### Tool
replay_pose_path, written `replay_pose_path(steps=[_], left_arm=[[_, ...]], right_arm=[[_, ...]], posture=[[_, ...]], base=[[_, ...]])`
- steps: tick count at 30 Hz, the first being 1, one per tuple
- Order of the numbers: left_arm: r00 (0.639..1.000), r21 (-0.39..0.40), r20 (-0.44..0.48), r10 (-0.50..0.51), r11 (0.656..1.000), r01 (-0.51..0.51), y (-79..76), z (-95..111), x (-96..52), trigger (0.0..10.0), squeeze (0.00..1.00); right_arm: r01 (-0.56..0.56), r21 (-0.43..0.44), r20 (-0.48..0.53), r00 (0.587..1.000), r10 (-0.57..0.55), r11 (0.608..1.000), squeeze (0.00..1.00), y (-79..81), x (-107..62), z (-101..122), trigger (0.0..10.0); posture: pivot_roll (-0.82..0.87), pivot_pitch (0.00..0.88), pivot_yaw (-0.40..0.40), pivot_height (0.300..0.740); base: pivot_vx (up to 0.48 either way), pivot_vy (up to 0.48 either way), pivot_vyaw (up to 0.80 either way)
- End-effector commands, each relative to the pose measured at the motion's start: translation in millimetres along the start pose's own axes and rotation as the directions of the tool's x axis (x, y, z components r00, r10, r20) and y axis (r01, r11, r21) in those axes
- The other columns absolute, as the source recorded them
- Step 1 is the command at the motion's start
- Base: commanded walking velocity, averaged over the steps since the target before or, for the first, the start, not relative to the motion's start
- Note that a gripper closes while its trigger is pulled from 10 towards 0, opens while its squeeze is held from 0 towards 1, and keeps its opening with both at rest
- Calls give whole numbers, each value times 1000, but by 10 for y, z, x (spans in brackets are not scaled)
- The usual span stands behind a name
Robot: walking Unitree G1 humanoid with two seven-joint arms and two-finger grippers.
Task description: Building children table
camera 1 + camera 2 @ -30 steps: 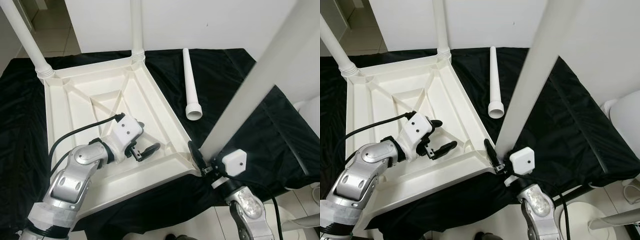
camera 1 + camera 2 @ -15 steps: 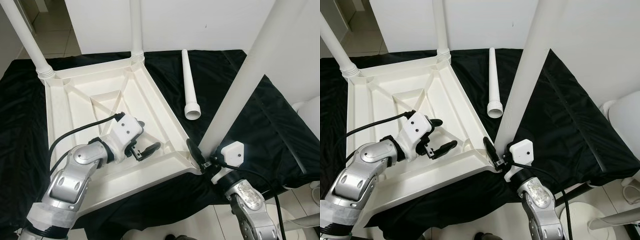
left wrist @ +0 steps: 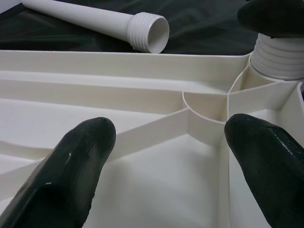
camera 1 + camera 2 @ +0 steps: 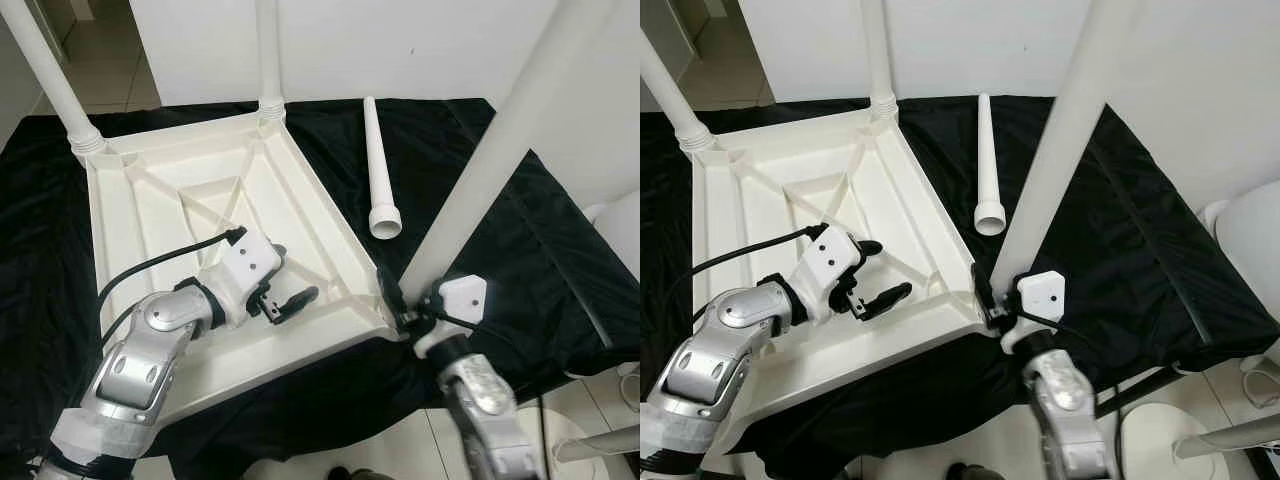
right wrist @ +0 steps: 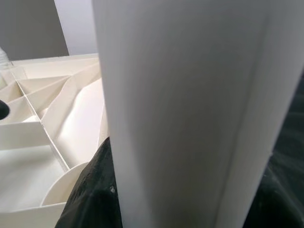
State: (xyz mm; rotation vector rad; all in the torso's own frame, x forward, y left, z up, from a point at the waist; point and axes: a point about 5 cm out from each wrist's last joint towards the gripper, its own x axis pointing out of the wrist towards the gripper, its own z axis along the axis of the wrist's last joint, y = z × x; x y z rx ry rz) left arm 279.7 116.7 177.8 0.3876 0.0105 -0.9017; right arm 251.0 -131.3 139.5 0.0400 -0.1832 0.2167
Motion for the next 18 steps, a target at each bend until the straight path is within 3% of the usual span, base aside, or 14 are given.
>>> replay_pose_path(steps=[1,4,10,18], left_arm=[[999,-4,-11,39,999,-39,12,-10,-13,10000,0],[999,-6,-6,40,999,-40,9,-3,1,10000,0],[999,-6,-5,39,999,-39,9,-6,3,10000,0],[999,-6,-2,45,999,-45,18,-3,19,10000,0]], right_arm=[[106,12,-193,976,-102,994,0,-36,-91,-345,10000],[246,7,-131,961,-243,969,0,40,37,-263,10000],[351,25,-118,931,-346,936,0,48,142,-215,10000],[371,0,-74,926,-370,929,0,65,218,-181,10000]], posture=[[61,143,-3,740],[60,141,-3,740],[61,138,-4,740],[64,129,-14,740]], base=[[0,0,0],[0,0,0],[0,0,0],[0,0,0]])
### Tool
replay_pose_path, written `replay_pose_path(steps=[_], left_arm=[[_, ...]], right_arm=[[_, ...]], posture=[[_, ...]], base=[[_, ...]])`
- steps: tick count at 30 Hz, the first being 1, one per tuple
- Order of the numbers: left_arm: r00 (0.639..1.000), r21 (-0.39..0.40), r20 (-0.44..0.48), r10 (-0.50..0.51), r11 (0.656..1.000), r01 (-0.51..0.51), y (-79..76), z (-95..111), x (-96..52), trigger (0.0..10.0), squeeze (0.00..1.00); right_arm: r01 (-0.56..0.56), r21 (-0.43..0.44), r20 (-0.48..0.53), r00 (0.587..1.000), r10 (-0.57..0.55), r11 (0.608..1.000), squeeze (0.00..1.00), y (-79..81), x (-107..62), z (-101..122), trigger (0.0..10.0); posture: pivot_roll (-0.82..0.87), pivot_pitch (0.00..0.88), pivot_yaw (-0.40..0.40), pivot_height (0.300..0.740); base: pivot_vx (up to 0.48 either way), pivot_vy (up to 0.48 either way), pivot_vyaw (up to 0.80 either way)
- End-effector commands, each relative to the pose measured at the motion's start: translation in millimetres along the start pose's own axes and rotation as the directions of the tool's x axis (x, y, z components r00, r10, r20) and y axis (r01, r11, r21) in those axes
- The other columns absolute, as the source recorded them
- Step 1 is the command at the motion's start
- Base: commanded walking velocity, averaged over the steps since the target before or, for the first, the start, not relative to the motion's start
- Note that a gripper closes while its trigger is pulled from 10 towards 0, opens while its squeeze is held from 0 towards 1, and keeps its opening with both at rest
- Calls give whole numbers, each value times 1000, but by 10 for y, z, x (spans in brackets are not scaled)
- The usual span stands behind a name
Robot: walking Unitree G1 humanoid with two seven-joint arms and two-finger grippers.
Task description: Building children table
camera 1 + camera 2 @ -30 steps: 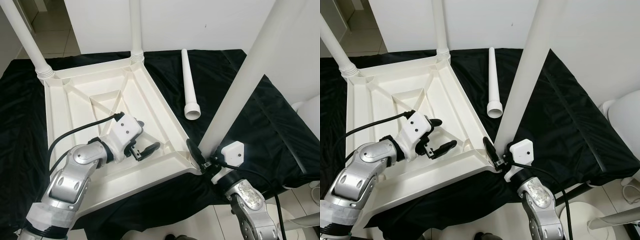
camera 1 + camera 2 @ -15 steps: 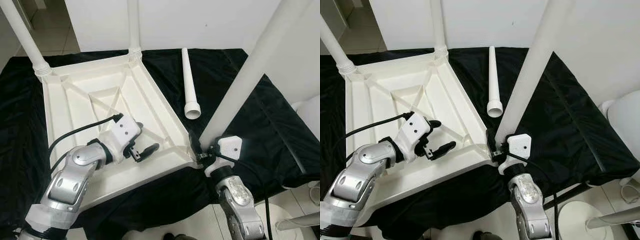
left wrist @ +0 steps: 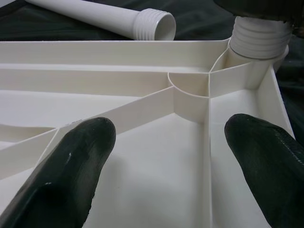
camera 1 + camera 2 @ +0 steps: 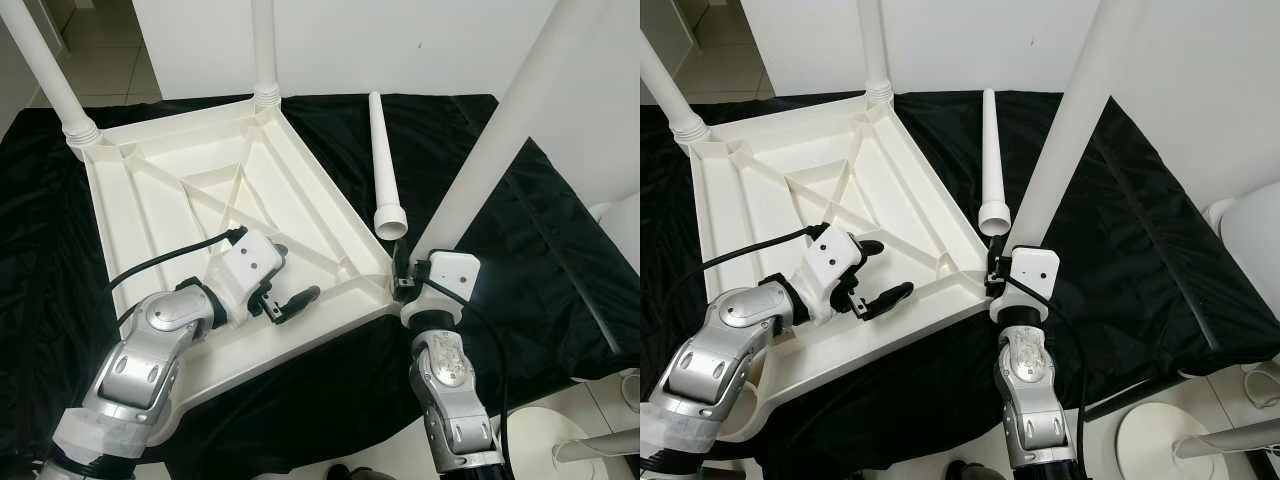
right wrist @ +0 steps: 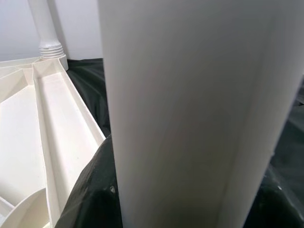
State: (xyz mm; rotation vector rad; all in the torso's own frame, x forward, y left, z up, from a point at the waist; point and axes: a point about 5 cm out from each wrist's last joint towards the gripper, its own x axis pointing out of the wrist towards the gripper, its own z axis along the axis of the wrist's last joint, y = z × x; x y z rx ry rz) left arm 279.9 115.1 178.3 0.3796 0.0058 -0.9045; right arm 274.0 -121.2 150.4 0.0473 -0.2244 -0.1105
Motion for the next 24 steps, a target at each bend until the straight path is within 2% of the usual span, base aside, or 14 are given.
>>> replay_pose_path(steps=[1,5,7,10,11,18,19,20,21,24], left_arm=[[999,-1,-9,48,999,-48,25,-11,8,10000,0],[999,-2,-6,49,999,-49,22,-7,8,10000,0],[999,-3,-6,53,999,-53,21,-6,7,10000,0],[999,-3,-6,54,999,-54,21,-7,7,10000,0],[998,-4,-5,55,999,-55,18,-7,8,10000,0],[999,-9,5,46,999,-46,-16,5,27,10000,0],[999,-9,6,45,999,-45,-18,9,29,10000,0],[999,-9,6,45,999,-45,-18,9,29,10000,0],[999,-9,7,45,999,-45,-20,11,32,10000,0],[999,-10,10,44,999,-44,-25,14,35,10000,0]], right_arm=[[53,16,-126,991,-50,998,0,2,-54,-248,10000],[63,18,-131,990,-60,998,0,-3,-42,-268,10000],[65,54,-136,989,-57,996,0,-11,-38,-280,10000],[64,64,-138,989,-55,996,0,-12,-36,-283,10000],[41,88,-122,992,-30,995,1000,-4,-41,-266,10000],[-33,68,-70,997,38,997,1000,-49,-36,-210,10000],[-46,78,-66,996,52,996,902,-57,-36,-205,10000],[-46,78,-66,996,52,996,902,-57,-36,-205,10000],[-60,72,-60,996,64,996,0,-78,-34,-199,10000],[-116,68,-39,992,119,991,0,-127,-36,-182,10000]], posture=[[66,128,-16,740],[67,128,-18,740],[70,130,-25,740],[70,130,-25,740],[71,120,-29,740],[67,110,-35,740],[67,110,-35,740],[67,110,-35,740],[66,104,-36,740],[66,99,-37,740]], base=[[0,0,0],[0,0,0],[0,0,0],[0,0,0],[0,0,0],[0,0,0],[0,0,0],[0,0,0],[0,0,0],[0,0,0]])
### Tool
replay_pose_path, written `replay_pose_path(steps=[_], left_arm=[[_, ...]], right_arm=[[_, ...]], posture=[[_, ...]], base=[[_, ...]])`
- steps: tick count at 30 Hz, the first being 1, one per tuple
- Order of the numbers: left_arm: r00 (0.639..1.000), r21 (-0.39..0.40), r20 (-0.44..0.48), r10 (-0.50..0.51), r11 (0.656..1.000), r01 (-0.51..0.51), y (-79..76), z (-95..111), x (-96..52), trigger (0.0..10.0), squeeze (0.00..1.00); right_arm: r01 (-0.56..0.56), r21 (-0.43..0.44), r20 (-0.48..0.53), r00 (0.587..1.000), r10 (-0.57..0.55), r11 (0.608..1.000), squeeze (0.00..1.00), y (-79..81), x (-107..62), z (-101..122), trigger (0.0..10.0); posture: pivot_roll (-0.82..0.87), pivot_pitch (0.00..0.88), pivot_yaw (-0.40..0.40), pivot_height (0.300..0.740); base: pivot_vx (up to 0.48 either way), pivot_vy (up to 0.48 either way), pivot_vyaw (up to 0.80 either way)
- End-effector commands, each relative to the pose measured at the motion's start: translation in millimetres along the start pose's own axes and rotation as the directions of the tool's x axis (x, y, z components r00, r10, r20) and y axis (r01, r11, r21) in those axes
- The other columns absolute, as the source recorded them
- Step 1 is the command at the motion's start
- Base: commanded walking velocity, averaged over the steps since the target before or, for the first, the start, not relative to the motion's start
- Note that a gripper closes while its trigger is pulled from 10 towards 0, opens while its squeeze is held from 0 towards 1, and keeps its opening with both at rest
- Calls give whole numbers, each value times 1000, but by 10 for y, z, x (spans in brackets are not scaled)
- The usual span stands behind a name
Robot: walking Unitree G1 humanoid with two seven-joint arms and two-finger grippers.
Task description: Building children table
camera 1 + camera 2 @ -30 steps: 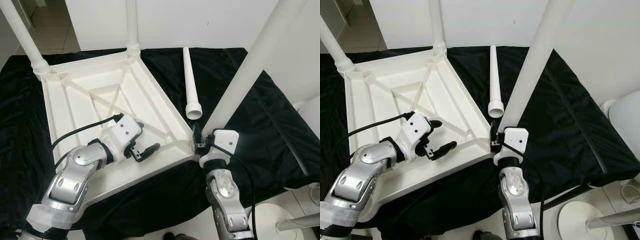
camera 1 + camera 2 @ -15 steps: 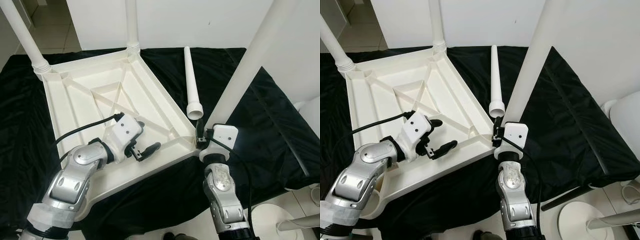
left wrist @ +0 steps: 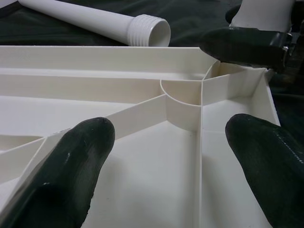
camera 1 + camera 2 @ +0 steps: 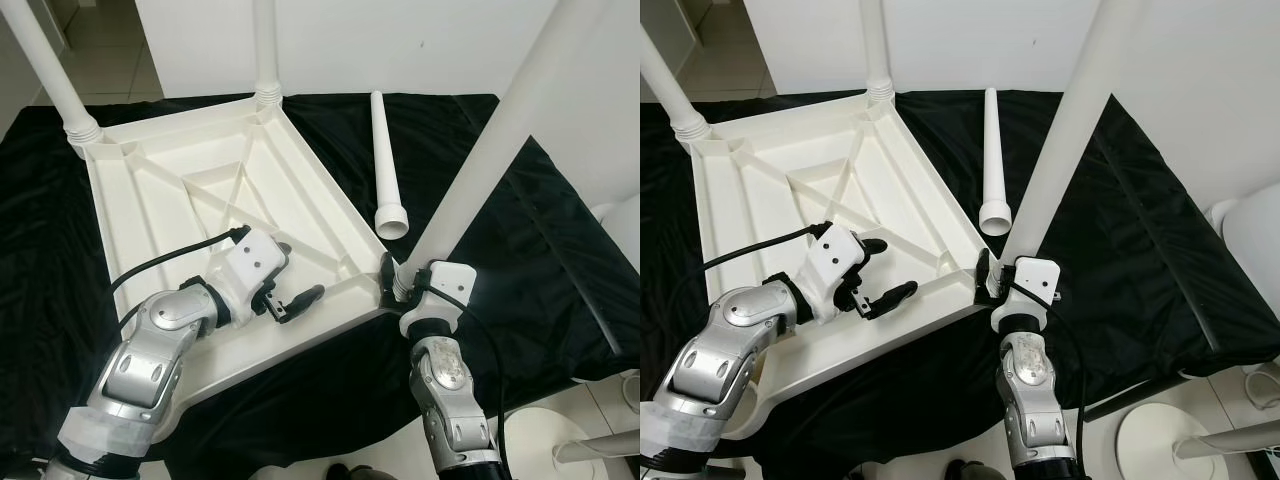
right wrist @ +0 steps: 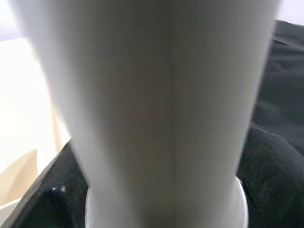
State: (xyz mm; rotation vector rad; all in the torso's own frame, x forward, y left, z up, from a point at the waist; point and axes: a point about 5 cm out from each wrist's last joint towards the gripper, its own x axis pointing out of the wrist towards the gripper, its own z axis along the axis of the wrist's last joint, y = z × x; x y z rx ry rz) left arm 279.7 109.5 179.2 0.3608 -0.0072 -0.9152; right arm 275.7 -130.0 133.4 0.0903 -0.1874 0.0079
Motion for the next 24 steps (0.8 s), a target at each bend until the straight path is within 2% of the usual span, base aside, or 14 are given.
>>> replay_pose_path(steps=[1,3,5,11,14,15,17,24], left_arm=[[999,1,-10,51,999,-51,5,-13,-6,10000,0],[999,1,-10,49,999,-49,1,-14,-3,10000,0],[1000,-5,-10,26,1000,-26,-53,-23,17,10000,0],[1000,-13,-6,-6,1000,6,-140,-29,51,10000,0],[1000,-21,0,-31,999,31,-223,-26,85,10000,0],[1000,-21,0,-31,999,31,-223,-26,85,10000,0],[999,-25,6,-49,998,49,-281,-15,100,10000,0],[998,-30,11,-65,997,65,-339,0,106,10000,0]], right_arm=[[-6,12,0,1000,6,1000,0,-30,-28,-14,10000],[-37,3,4,999,37,999,0,-59,-30,-8,10000],[-147,-32,26,989,148,989,0,-158,3,52,10000],[-257,-60,45,965,260,964,0,-240,63,137,10000],[-355,-91,38,932,360,930,0,-296,138,204,10000],[-355,-91,38,932,360,930,0,-296,138,204,10000],[-411,-120,29,908,417,904,0,-327,189,238,10000],[-469,-141,11,880,475,872,0,-360,260,245,10000]], posture=[[66,99,-37,740],[66,99,-36,740],[60,101,-32,740],[56,102,-27,740],[50,106,-24,740],[50,106,-24,740],[56,107,-25,740],[60,109,-23,740]], base=[[0,0,0],[0,0,0],[0,0,0],[0,0,0],[0,0,0],[0,0,0],[0,0,0],[0,0,0]])
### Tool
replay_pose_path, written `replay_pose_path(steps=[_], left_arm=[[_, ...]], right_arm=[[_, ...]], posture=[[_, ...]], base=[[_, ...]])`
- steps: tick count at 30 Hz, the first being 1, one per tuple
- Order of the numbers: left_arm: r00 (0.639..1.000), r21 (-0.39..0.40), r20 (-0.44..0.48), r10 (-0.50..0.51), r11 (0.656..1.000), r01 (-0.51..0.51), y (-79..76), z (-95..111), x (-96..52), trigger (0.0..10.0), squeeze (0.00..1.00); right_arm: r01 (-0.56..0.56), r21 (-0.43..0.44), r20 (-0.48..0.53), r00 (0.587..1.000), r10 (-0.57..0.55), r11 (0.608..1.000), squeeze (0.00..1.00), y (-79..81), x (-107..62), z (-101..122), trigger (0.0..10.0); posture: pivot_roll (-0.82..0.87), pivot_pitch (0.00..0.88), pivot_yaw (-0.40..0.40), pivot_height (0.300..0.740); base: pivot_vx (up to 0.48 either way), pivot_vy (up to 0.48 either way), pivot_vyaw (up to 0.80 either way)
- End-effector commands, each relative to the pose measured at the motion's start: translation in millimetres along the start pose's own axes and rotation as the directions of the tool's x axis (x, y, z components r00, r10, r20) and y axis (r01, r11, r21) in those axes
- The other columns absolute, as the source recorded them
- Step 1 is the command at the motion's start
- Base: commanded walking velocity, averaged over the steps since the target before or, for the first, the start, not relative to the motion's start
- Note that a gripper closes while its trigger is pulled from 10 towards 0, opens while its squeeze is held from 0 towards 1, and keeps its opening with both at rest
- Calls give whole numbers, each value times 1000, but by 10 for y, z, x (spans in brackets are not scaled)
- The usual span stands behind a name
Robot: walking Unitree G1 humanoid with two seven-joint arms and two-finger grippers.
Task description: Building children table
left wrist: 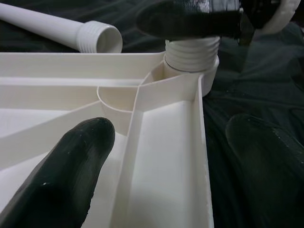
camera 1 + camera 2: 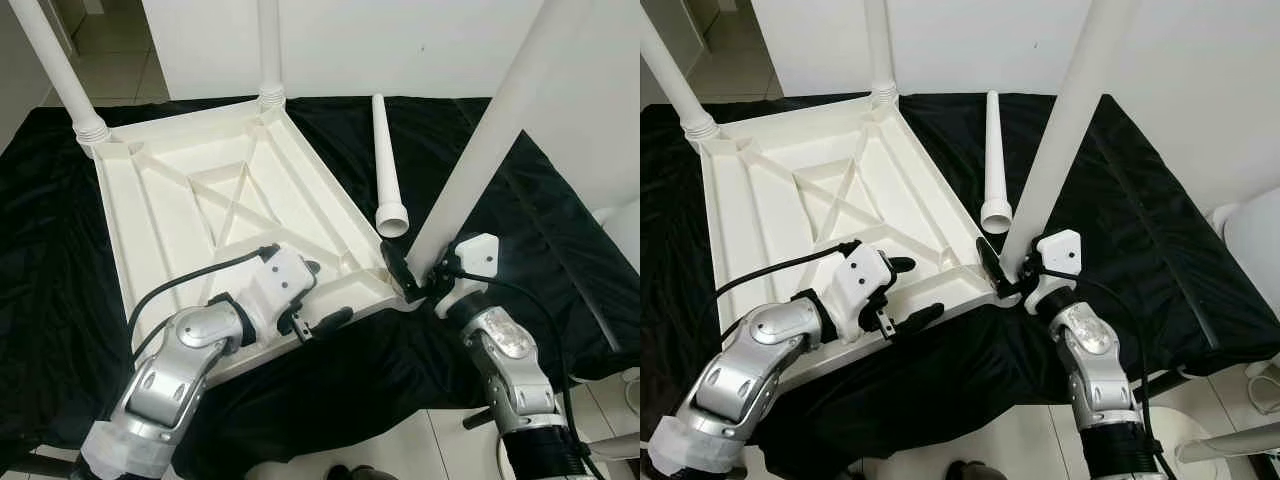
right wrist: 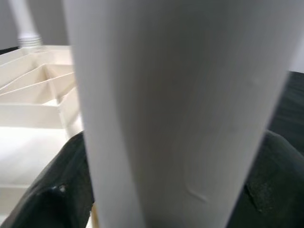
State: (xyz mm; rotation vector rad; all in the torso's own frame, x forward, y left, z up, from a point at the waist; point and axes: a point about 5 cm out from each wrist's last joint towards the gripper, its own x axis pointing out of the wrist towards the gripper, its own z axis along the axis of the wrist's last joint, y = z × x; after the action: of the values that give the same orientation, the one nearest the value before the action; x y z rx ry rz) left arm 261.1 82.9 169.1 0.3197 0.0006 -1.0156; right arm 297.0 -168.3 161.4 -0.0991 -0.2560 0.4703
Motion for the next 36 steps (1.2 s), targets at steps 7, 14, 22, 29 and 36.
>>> replay_pose_path(steps=[7,14,22,29,36], left_arm=[[999,4,-15,42,999,-42,7,3,-2,10000,0],[999,8,-17,51,999,-51,23,9,-14,10000,0],[998,12,-20,55,998,-55,33,13,-26,10000,0],[998,11,-23,55,998,-54,42,10,-33,10000,0],[998,15,-19,61,998,-61,87,29,-36,10000,0]], right_arm=[[-105,0,-40,994,105,994,0,-41,34,-82,0],[-116,21,-61,991,117,993,0,-70,-2,-111,0],[-31,81,-76,996,37,996,0,-39,-36,-153,10000],[106,109,-105,990,-95,988,0,70,2,-186,10000],[341,103,-165,932,-322,934,0,218,61,-177,10000]], posture=[[67,111,-24,740],[69,112,-23,740],[70,109,-24,740],[69,104,-23,740],[69,123,-28,740]], base=[[0,0,0],[0,0,0],[0,0,0],[0,0,0],[0,0,0]])
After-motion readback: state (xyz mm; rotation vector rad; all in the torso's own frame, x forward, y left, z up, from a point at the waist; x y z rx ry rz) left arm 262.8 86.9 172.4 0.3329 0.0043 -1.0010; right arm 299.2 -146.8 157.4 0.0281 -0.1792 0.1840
